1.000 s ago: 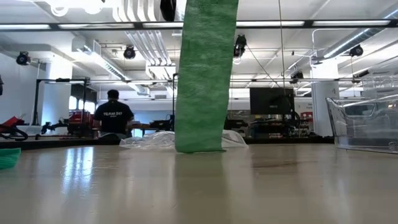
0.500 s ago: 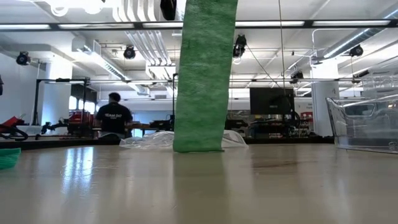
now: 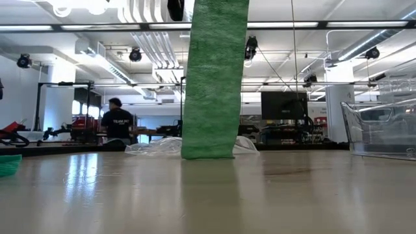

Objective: Roll bandage
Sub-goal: Roll the green bandage

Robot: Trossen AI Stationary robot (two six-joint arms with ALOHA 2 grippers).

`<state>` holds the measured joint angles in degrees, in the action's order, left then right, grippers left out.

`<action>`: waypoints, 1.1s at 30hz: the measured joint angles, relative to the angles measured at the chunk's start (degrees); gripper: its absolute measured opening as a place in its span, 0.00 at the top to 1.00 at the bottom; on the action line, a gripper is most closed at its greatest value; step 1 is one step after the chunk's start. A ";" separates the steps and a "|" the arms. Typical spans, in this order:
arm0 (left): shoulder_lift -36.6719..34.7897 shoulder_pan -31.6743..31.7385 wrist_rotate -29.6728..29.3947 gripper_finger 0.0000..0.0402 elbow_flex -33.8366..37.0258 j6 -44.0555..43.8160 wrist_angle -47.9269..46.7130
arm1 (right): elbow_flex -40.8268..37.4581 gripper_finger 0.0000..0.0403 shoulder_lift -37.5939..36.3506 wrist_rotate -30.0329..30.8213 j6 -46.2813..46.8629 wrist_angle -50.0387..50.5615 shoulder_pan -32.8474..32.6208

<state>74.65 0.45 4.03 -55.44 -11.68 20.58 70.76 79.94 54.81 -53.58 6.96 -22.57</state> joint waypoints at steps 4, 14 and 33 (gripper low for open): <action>-0.29 0.22 -0.07 0.90 0.00 0.04 0.17 | 0.00 0.56 0.00 4.56 -1.82 0.38 -0.24; -0.87 2.97 0.12 0.90 0.00 0.04 -1.20 | 0.00 0.58 -0.39 5.08 -2.76 1.78 -2.91; -0.74 1.42 -0.09 0.94 0.31 24.96 -3.85 | 4.73 0.60 -4.47 -8.89 17.64 1.59 -2.29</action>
<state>73.91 1.87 3.95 -55.13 13.28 16.73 75.49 75.47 45.92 -35.93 8.55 -24.86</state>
